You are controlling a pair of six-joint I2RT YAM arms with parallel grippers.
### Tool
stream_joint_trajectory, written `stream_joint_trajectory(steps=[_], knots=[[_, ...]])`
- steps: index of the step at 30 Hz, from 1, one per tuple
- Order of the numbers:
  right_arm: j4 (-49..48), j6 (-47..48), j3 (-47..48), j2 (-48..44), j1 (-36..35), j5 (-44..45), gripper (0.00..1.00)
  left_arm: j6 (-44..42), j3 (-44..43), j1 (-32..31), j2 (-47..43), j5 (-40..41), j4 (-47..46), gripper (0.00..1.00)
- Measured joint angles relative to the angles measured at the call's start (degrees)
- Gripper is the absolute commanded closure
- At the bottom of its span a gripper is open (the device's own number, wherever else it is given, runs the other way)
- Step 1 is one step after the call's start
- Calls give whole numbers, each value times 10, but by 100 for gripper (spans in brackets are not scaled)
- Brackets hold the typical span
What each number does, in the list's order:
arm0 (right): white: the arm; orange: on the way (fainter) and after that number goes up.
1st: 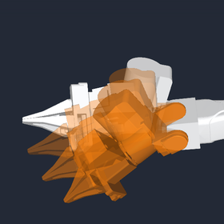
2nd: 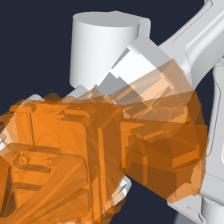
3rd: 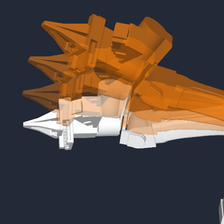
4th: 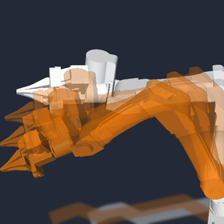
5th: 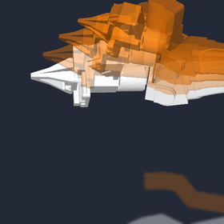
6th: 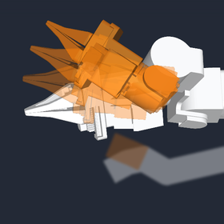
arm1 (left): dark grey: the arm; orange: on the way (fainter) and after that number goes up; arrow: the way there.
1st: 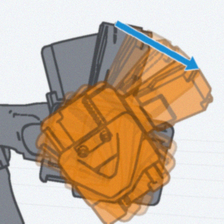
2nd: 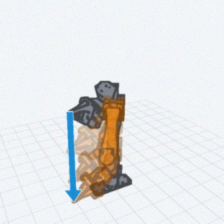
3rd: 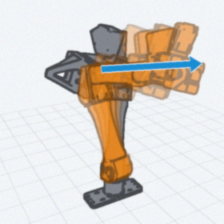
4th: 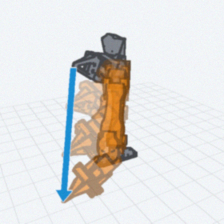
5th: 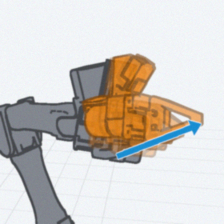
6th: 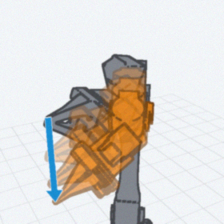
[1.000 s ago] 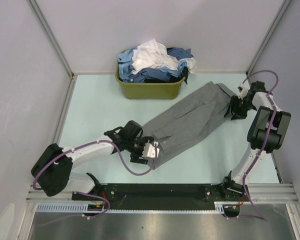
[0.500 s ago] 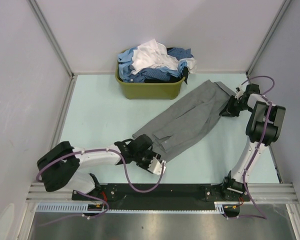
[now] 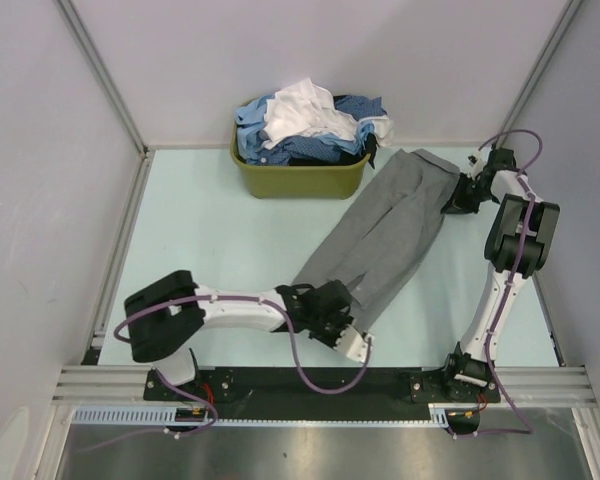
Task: Fold and stack the long sleeve shirts
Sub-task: Fold the shirt
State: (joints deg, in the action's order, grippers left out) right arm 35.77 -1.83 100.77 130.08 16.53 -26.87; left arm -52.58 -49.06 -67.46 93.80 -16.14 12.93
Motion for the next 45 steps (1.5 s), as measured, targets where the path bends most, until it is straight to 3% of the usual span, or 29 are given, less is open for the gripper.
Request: stream_joint_trajectory(steps=[3,5,7,8,10,11,13,17,20,21,25,28,32,36,41,45], knots=[[26,23,42,15,0,21,90,31,-64,-47,45,-5,-4,100],[44,40,65,20,0,33,74,46,-99,-71,69,-5,-8,98],[53,61,84,21,-2,49,55,65,-133,-90,93,-10,-9,84],[54,72,92,21,-2,53,50,73,-143,-95,101,-11,-8,65],[62,96,107,21,-1,56,37,97,-161,-103,115,-17,0,51],[66,105,111,19,0,56,35,111,-165,-106,118,-21,4,42],[76,132,108,6,3,48,31,127,-167,-107,113,-28,14,34],[91,197,11,-115,19,12,30,148,-121,-74,24,-67,42,30],[102,276,-122,-293,22,-23,37,129,-64,10,-105,-118,77,29],[104,300,-161,-347,13,-28,44,110,-47,48,-147,-134,79,29],[123,416,-363,-601,-121,-57,51,3,40,155,-257,-176,75,30],[135,481,-476,-694,-251,-55,54,-69,95,164,-250,-192,84,30],[168,548,-596,-719,-403,-15,54,-117,107,164,-201,-208,99,30],[198,596,-627,-710,-551,29,50,-137,94,164,-162,-222,100,30],[203,635,-640,-688,-651,51,48,-150,69,164,-127,-232,99,30],[208,664,-673,-685,-677,71,46,-165,46,163,-101,-232,98,29]])
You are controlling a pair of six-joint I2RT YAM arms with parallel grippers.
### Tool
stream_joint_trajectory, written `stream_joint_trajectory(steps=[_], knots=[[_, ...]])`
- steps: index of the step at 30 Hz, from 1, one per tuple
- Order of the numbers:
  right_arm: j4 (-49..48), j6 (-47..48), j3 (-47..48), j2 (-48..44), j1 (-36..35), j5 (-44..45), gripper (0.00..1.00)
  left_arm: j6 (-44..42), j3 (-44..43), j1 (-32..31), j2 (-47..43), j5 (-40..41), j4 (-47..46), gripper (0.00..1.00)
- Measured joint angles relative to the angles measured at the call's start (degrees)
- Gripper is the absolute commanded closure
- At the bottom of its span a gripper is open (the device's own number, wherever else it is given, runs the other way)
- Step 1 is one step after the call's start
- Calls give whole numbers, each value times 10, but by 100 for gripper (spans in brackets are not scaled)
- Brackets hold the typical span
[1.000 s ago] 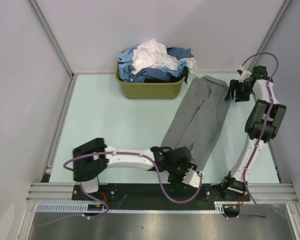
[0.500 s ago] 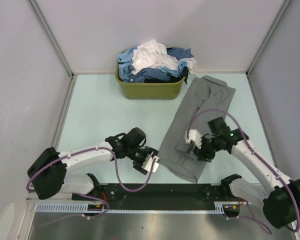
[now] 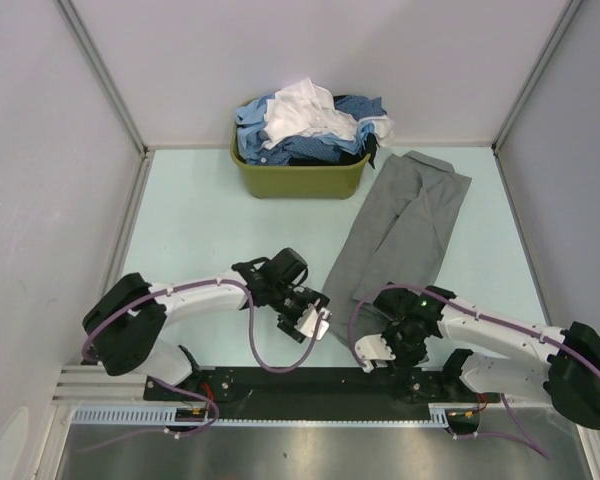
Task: Fold and stack the long sleeve shirts
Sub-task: Fold the shirt
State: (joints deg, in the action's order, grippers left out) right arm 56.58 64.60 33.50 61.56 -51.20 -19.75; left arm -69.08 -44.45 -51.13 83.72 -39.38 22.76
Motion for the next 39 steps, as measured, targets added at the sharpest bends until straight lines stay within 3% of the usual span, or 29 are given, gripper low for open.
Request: stream_joint_trajectory(steps=[4,9,18,31,39], knots=[[-10,15,-24,3,-4,23,50,-22,-4,-8,10,6,-10,30],[-42,9,-25,28,-5,41,63,-45,8,-32,14,32,-39,32],[-85,-23,-32,22,-6,66,99,-60,17,-57,59,79,-95,67],[-120,-35,-71,-57,-6,83,100,-43,62,-57,64,141,-249,100],[-138,-30,-71,-75,33,90,100,-42,62,-61,42,136,-228,100]])
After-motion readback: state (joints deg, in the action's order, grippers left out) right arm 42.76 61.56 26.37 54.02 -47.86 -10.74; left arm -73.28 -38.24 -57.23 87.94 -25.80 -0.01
